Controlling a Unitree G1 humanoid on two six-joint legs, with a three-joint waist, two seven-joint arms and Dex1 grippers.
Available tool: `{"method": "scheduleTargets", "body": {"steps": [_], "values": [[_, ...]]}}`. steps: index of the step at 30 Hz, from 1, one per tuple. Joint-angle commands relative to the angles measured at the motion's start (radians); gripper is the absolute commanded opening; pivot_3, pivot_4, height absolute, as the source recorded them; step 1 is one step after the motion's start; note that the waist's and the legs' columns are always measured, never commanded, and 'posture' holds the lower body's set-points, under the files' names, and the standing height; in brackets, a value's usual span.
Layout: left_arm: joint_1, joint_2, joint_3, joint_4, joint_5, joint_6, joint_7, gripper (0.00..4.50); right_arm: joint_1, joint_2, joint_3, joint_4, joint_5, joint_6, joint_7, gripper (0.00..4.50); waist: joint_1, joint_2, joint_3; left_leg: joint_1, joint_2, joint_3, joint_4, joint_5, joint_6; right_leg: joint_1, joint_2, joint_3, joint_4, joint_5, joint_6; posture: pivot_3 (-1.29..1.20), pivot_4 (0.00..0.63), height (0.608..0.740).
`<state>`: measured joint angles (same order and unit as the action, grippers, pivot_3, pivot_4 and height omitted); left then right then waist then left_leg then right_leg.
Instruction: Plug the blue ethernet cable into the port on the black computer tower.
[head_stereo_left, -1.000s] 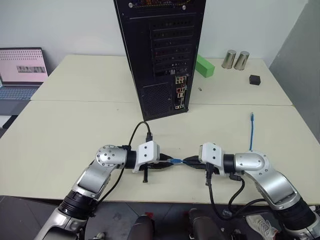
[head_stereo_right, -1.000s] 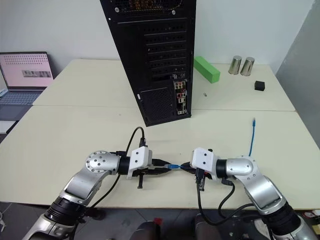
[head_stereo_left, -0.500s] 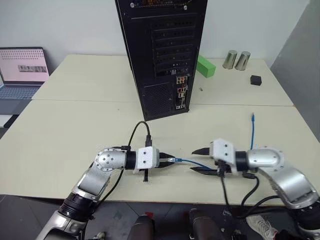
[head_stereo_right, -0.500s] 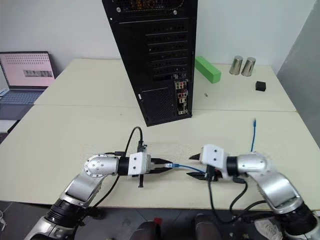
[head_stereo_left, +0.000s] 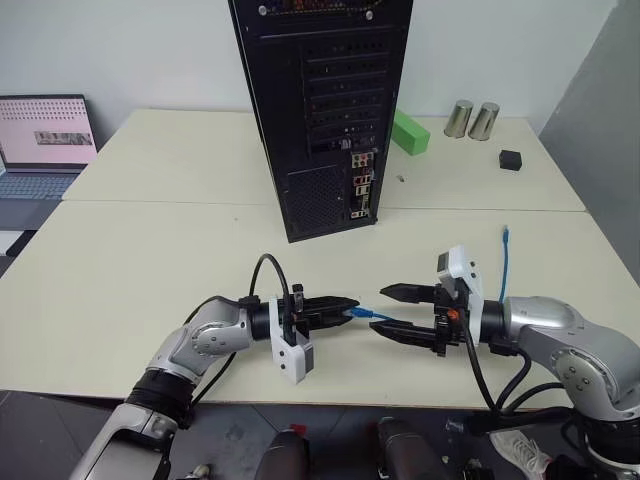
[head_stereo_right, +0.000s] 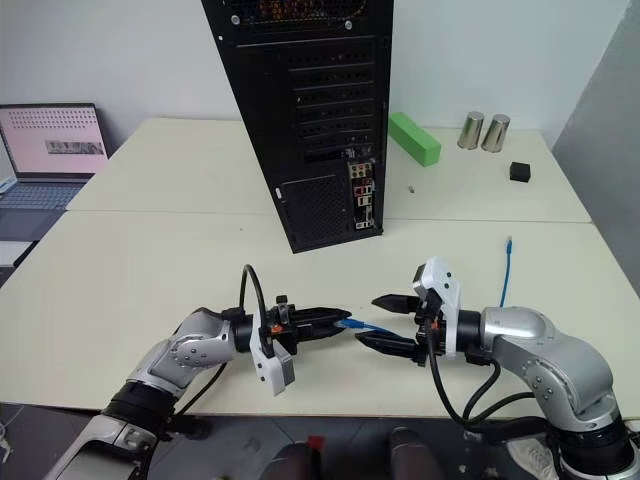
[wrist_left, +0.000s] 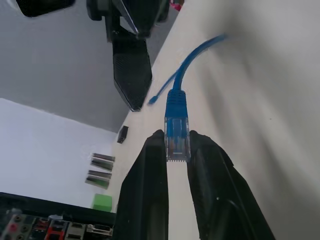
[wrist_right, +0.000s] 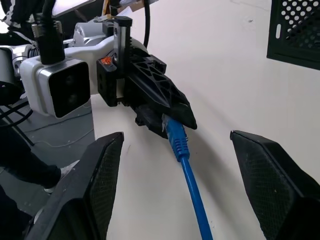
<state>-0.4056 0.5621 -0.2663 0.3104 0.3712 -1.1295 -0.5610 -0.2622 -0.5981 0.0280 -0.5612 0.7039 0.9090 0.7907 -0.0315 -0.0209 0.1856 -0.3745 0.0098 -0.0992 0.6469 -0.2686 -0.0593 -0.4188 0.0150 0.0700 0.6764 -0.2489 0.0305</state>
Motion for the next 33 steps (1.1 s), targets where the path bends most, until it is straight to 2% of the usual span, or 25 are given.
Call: {"method": "scheduleTargets", "body": {"steps": [1, 9, 12, 25, 33], "values": [[-0.028, 0.0, 0.027, 0.007, 0.029, -0.04, 0.07, 0.3, -0.028, 0.014, 0.015, 0.005, 0.021, -0.001, -0.008, 3.61, 0.0, 0.0, 0.0, 0.0, 0.0, 0.0, 0.0, 0.0, 0.0, 0.0, 0.0, 0.0, 0.0, 0.0, 0.0, 0.0, 0.15, 0.74], [-0.033, 0.015, 0.019, 0.002, 0.065, -0.045, 0.139, 0.3, -0.057, 0.054, 0.03, 0.052, 0.049, 0.014, -0.024, 3.61, -0.001, 0.0, 0.0, 0.0, 0.0, 0.0, 0.0, 0.0, 0.0, 0.0, 0.0, 0.0, 0.0, 0.0, 0.0, 0.0, 0.15, 0.74], [-0.029, 0.017, 0.016, -0.004, 0.074, -0.041, 0.154, 0.3, -0.064, 0.06, 0.03, 0.06, 0.053, 0.022, -0.026, 3.09, -0.001, 0.0, 0.0, 0.0, 0.0, 0.0, 0.0, 0.0, 0.0, 0.0, 0.0, 0.0, 0.001, 0.0, 0.0, 0.0, 0.15, 0.74], [-0.034, 0.009, 0.011, -0.007, 0.113, -0.025, 0.207, 0.3, -0.076, 0.057, 0.037, 0.077, 0.046, 0.031, -0.028, 0.04, -0.001, 0.0, 0.0, 0.0, 0.0, -0.001, 0.0, 0.0, 0.0, 0.0, 0.0, -0.001, 0.001, 0.0, 0.0, 0.0, 0.15, 0.74], [-0.034, 0.0, 0.016, -0.014, 0.151, -0.015, 0.247, 0.3, -0.084, 0.05, 0.022, 0.087, 0.074, 0.064, -0.02, 0.0, -0.001, 0.0, 0.0, 0.0, 0.0, -0.001, 0.0, 0.0, 0.0, 0.0, 0.0, -0.001, 0.001, 0.0, 0.0, 0.0, 0.15, 0.74]]}}
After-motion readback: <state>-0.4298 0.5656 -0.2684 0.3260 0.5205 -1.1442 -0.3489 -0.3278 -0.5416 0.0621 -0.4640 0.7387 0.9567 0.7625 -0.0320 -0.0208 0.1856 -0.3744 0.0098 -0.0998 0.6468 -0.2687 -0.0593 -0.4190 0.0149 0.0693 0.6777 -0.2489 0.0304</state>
